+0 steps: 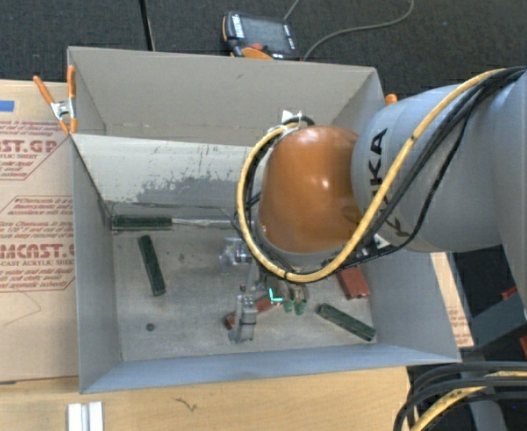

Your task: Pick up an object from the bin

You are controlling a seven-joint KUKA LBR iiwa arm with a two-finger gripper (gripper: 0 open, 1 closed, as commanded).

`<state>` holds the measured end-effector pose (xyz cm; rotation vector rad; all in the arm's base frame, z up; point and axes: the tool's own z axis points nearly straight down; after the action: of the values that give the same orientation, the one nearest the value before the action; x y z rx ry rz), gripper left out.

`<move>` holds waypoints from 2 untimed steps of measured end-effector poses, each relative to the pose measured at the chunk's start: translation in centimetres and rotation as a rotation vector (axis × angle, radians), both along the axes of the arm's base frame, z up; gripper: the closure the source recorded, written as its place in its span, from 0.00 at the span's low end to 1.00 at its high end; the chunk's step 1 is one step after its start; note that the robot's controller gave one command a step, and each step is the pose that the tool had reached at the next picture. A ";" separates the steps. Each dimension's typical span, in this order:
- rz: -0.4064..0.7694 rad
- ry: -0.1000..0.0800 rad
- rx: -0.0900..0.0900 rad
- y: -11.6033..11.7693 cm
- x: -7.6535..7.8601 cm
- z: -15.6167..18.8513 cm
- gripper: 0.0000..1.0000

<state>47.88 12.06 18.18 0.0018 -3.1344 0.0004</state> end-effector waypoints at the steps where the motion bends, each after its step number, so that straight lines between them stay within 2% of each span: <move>1: -0.040 -0.003 -0.002 -5.0 4.0 -11.7 0.00; 2: -0.038 -0.007 0.001 -4.8 4.1 -11.2 1.00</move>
Offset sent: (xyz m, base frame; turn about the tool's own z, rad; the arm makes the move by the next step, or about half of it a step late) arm 0.0408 -0.0481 -0.1118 0.0379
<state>51.96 7.29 6.97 -0.0580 -3.1410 -0.0016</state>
